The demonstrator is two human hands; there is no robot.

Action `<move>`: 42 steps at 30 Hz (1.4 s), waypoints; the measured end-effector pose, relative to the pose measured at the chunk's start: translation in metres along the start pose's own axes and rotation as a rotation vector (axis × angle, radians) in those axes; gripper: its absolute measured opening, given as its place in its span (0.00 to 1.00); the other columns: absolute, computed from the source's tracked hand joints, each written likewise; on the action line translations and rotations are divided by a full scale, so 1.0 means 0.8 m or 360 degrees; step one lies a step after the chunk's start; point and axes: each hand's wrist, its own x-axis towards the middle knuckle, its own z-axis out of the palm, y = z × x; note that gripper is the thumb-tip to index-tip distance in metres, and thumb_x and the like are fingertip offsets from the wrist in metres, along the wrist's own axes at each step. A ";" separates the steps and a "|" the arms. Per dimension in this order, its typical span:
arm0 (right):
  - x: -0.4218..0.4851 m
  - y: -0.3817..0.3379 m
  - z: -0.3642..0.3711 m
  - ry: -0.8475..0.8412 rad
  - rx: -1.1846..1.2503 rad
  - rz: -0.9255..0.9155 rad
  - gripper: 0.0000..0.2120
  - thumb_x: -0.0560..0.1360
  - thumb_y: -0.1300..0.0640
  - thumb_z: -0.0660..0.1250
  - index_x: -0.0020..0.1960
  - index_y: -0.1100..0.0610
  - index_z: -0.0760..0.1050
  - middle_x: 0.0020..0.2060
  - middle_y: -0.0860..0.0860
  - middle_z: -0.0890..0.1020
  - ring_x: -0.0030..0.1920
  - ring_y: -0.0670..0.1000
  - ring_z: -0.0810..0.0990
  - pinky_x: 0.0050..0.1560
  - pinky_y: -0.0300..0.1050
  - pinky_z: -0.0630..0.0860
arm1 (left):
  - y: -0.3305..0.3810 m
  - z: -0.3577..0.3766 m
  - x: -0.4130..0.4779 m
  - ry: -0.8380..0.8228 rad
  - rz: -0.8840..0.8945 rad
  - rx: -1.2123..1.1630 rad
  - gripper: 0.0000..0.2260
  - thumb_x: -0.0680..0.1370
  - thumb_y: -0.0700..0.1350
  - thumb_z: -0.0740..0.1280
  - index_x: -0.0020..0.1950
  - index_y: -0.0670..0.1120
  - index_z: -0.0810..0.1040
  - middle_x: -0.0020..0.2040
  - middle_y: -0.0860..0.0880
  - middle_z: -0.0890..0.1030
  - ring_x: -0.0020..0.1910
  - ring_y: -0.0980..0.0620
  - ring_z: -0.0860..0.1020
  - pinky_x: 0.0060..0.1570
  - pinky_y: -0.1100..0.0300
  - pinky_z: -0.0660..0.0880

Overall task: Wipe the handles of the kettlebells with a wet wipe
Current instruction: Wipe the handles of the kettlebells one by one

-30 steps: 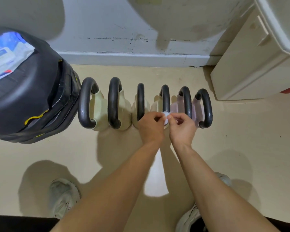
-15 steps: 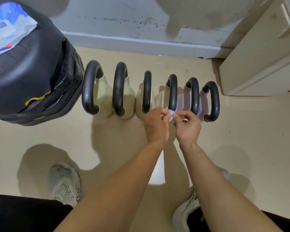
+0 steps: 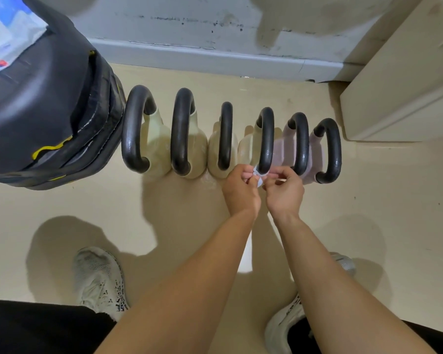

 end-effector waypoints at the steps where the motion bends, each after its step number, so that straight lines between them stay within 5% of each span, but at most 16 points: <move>1: 0.000 0.001 -0.002 -0.0003 0.0020 0.0024 0.09 0.76 0.67 0.70 0.47 0.53 0.79 0.38 0.45 0.81 0.43 0.49 0.82 0.50 0.32 0.79 | 0.002 -0.002 -0.001 -0.0006 0.0013 0.0009 0.10 0.75 0.33 0.68 0.43 0.48 0.78 0.38 0.52 0.77 0.36 0.60 0.75 0.40 0.77 0.70; 4: 0.001 -0.004 -0.012 -0.0050 0.0114 0.0078 0.11 0.76 0.66 0.72 0.44 0.50 0.81 0.37 0.48 0.83 0.42 0.52 0.85 0.54 0.50 0.84 | 0.010 -0.006 -0.003 -0.0041 0.0054 0.0043 0.09 0.76 0.35 0.68 0.44 0.50 0.78 0.40 0.52 0.78 0.40 0.57 0.76 0.42 0.74 0.71; 11: 0.015 -0.021 -0.024 -0.0135 0.0261 0.0181 0.05 0.76 0.66 0.72 0.47 0.57 0.82 0.40 0.56 0.84 0.42 0.53 0.84 0.56 0.59 0.83 | 0.037 -0.005 -0.005 -0.0050 0.0182 0.0164 0.07 0.77 0.37 0.67 0.47 0.50 0.77 0.43 0.52 0.79 0.44 0.53 0.78 0.45 0.66 0.74; 20: 0.047 -0.068 -0.013 -0.0059 0.0210 0.0053 0.06 0.77 0.64 0.69 0.44 0.55 0.82 0.44 0.54 0.87 0.49 0.54 0.86 0.57 0.49 0.82 | 0.087 0.001 0.043 -0.0038 0.0270 0.0232 0.07 0.78 0.37 0.66 0.55 0.45 0.77 0.45 0.51 0.79 0.43 0.58 0.76 0.40 0.74 0.66; 24: 0.062 -0.086 -0.008 0.0056 0.0155 0.0085 0.05 0.77 0.59 0.70 0.44 0.51 0.80 0.41 0.49 0.86 0.43 0.47 0.84 0.47 0.34 0.79 | 0.110 0.001 0.060 -0.0098 0.0263 0.0287 0.05 0.78 0.38 0.65 0.47 0.48 0.75 0.37 0.57 0.76 0.38 0.61 0.75 0.37 0.77 0.67; 27: 0.056 -0.081 -0.007 0.0107 0.0165 0.0056 0.05 0.77 0.61 0.68 0.46 0.54 0.82 0.36 0.45 0.82 0.38 0.42 0.80 0.38 0.22 0.72 | 0.098 -0.003 0.052 -0.0139 0.0356 0.0361 0.04 0.79 0.40 0.66 0.47 0.46 0.80 0.43 0.54 0.80 0.43 0.57 0.77 0.41 0.78 0.67; 34: 0.026 -0.050 -0.013 0.0006 0.0267 -0.0117 0.09 0.81 0.63 0.66 0.55 0.57 0.84 0.45 0.47 0.86 0.49 0.43 0.84 0.55 0.37 0.80 | 0.069 -0.007 0.037 -0.0206 0.0519 0.0322 0.06 0.77 0.38 0.70 0.50 0.46 0.84 0.52 0.51 0.79 0.47 0.54 0.80 0.52 0.65 0.77; 38: 0.039 -0.057 -0.013 -0.0043 0.0251 -0.0091 0.09 0.79 0.62 0.69 0.58 0.58 0.84 0.43 0.47 0.87 0.46 0.44 0.86 0.54 0.37 0.81 | 0.093 0.002 0.053 -0.0203 0.0552 0.0405 0.04 0.76 0.38 0.70 0.46 0.46 0.84 0.47 0.50 0.79 0.44 0.55 0.79 0.46 0.76 0.71; 42: 0.078 -0.090 -0.008 -0.0017 -0.0031 -0.0113 0.08 0.79 0.59 0.68 0.53 0.54 0.85 0.44 0.47 0.87 0.44 0.45 0.84 0.48 0.34 0.80 | 0.119 0.007 0.085 -0.0296 0.0541 0.0514 0.07 0.78 0.38 0.67 0.43 0.46 0.82 0.39 0.55 0.78 0.38 0.60 0.78 0.41 0.76 0.68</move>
